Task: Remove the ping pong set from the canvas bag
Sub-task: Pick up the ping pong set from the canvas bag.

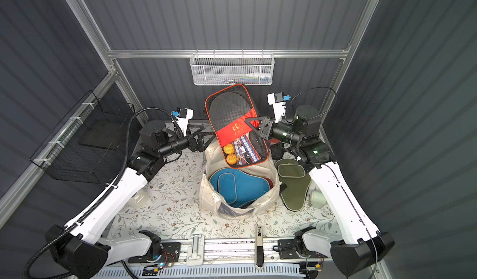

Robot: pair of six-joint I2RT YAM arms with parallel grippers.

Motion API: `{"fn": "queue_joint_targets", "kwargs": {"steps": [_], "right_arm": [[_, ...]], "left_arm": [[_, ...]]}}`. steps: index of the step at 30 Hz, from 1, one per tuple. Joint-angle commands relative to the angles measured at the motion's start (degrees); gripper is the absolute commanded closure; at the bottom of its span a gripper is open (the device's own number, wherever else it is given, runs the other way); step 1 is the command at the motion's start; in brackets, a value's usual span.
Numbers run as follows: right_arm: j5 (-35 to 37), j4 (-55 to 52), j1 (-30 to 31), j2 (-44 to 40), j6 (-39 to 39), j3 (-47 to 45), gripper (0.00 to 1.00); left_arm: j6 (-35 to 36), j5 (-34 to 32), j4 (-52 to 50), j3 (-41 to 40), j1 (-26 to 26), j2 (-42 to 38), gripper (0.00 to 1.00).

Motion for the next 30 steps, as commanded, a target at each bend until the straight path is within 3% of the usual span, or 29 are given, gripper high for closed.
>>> {"fn": "queue_joint_targets", "kwargs": {"steps": [1,9,16,22,29,30], "right_arm": [[-4.78,7.11,1.14,-1.51,1.93,-0.59,1.0],[-7.85,7.36,-7.2,-4.49,3.81,-1.07,1.0],[-10.46,9.31,-7.56,-4.32,5.25,-2.16,1.0],[-12.53,16.49,-6.82,-4.03,10.28,-5.33,1.0],[-11.47,20.02,-4.02,-3.16,11.22,-7.45,1.0],[-11.02,20.13,-3.71,-2.96,11.18,-7.68,1.0]], "left_arm": [[-1.54,9.1,6.05,0.77,-1.95,0.19,0.0],[4.56,5.65,-3.79,2.44,-1.98,-1.98,0.0],[3.18,10.98,-0.95,4.5,-2.0,0.86,0.0],[-3.27,17.87,7.45,6.67,-2.0,5.5,0.0],[-10.59,20.1,17.3,6.57,-2.0,8.6,0.01],[-11.23,20.52,18.38,6.67,-2.0,8.78,0.05]]}}
